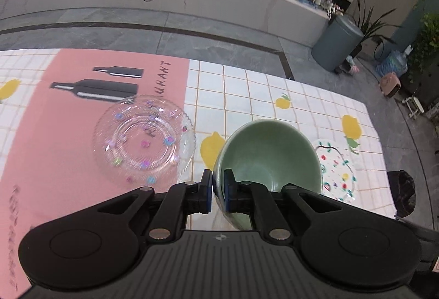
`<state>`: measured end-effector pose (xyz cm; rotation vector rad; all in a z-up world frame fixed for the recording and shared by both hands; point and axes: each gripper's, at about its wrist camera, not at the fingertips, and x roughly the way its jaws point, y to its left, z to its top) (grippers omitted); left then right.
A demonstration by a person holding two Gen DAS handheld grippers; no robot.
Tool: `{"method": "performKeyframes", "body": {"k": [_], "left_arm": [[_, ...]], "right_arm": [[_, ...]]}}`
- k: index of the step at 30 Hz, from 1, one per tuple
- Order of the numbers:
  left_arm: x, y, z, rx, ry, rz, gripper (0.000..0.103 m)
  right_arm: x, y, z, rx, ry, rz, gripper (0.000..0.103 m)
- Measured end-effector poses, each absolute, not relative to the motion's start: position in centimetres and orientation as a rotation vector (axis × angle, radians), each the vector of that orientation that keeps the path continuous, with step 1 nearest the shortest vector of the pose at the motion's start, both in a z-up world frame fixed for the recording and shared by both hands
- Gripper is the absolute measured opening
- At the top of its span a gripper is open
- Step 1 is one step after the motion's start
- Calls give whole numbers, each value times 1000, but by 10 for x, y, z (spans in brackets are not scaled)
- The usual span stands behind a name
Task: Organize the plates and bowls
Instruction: 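Carry the green bowl with both grippers and lower it into the stacked steel bowls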
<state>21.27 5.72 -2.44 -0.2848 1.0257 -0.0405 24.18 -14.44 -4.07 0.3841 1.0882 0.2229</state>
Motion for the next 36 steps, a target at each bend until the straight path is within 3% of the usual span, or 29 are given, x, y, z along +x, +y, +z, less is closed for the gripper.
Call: {"method": "performKeyframes", "body": {"k": [14,36], "left_arm": [[94,60,28,-305,923,13,8],[0,91,18,-431,907,76,9]], "right_arm": [[122,-164,2,478,1045,349,9],[44,-149,0,440,1079,444,9]]}}
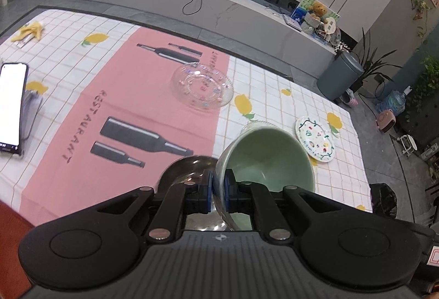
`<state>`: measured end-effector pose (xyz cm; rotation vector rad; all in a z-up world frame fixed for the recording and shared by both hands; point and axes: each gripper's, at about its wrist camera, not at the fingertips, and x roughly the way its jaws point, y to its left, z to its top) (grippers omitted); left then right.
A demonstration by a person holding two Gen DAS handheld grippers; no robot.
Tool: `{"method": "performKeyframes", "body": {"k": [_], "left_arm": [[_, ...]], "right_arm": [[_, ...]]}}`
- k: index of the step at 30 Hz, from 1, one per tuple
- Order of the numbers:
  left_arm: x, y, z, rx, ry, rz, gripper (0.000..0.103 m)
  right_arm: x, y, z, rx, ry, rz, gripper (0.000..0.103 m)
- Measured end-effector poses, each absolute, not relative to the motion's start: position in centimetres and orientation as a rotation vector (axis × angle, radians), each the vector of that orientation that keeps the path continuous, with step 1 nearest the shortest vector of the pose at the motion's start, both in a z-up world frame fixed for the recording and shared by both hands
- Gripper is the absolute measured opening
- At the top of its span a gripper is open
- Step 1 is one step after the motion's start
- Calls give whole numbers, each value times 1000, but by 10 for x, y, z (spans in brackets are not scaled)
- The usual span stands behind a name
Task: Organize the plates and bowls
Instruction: 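Carry the green bowl with both grippers and lower it into the stacked steel bowls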
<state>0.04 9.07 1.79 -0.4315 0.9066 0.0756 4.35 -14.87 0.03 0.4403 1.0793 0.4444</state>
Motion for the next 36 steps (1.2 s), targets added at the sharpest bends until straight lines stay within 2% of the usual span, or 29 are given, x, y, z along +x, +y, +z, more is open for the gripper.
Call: {"method": "performKeyframes", "body": {"k": [13,36], "left_arm": [[-4,109,-22,-496,1014,109,9],[9,107,-51,-416,1065,134,10]], "right_arm": [[49,-126,-34,385,1195,436,9],[59,-104,-63,277,1243,418,10]]}}
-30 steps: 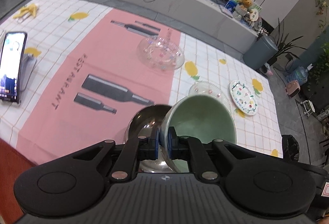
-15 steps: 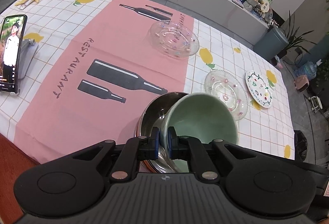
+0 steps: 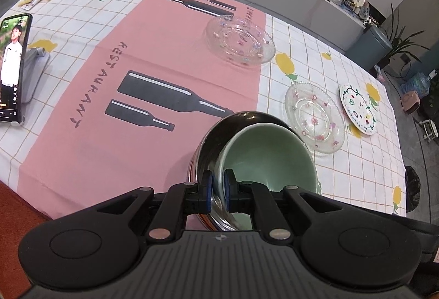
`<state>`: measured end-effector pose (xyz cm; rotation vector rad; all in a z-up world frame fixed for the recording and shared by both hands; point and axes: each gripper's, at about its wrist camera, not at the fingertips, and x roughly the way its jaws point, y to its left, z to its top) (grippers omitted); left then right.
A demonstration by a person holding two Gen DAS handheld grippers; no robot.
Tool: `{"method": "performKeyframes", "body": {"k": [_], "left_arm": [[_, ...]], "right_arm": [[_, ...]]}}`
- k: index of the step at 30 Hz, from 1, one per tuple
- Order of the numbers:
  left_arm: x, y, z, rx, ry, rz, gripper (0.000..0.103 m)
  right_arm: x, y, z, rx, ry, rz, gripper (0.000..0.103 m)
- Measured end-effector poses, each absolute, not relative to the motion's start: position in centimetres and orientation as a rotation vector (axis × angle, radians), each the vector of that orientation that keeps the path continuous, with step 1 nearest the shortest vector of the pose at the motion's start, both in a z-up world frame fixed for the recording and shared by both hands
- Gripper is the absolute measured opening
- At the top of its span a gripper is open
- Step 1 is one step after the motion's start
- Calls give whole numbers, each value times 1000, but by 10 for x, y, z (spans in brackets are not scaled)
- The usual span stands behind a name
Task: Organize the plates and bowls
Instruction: 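Carry the green bowl with both grippers and lower it into the stacked steel bowls, then open both grippers and lift them away from the nested green bowl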
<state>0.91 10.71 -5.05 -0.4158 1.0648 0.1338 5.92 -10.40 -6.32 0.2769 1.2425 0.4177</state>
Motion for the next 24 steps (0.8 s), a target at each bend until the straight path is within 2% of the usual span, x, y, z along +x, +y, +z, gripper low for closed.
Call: {"method": "performKeyframes", "body": {"k": [6,14,17,24], "left_arm": [[10,105,-52,-396,1062,134,11],[8,108,-44,-411,1027,137,14],[7,108,-35,-389,991,139,14],[2,101,-13,-372,927,110,14]], "right_arm": [[58,-99,-61,236,1214,422,17],[53,-97,-52,190,1168,409,19],[50,-98,-41,177,1117,405,27],[43,-103,-18,157,1034,411,28]]}}
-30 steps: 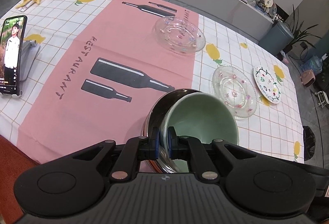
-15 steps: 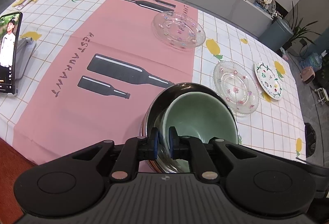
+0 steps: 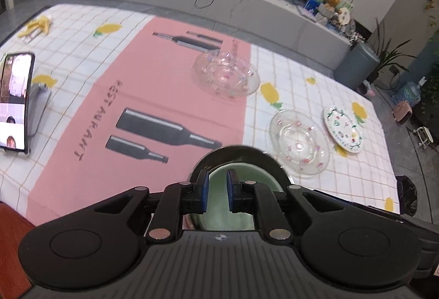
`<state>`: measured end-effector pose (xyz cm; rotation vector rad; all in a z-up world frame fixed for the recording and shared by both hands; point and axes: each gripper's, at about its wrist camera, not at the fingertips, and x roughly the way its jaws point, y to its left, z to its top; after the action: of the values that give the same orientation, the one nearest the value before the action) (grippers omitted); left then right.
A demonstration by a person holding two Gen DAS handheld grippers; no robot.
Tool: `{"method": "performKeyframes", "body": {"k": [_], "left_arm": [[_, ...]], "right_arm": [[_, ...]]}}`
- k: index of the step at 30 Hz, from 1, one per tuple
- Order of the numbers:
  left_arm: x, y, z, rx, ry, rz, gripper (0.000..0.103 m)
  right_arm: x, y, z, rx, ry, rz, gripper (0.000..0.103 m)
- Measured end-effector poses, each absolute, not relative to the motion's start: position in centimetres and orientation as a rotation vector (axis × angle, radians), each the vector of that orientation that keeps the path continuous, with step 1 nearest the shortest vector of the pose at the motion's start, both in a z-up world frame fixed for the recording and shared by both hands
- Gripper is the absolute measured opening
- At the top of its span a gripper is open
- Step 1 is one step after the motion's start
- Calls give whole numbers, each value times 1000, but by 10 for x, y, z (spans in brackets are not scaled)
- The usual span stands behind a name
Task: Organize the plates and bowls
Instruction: 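Open both grippers and lift them away from the nested green bowl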
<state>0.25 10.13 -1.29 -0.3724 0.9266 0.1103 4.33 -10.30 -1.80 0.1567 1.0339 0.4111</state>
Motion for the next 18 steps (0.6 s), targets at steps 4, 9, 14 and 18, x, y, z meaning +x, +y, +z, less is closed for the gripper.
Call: {"method": "performKeyframes", "body": {"k": [4,9,14,18], "left_arm": [[-4,89,-1,-321,863,78,21],[-10,74,10,-321,758,3,28],[-9,57,11,-416,675,-71,45],[-1,42,10,-465,655,-98,51]], "right_arm": [[38,-113,-8,149,984,395,31],[36,-142,3,210,918,347,34],[37,-180,6,300,855,272,39],[36,-211,2,374,824,209,43]]}}
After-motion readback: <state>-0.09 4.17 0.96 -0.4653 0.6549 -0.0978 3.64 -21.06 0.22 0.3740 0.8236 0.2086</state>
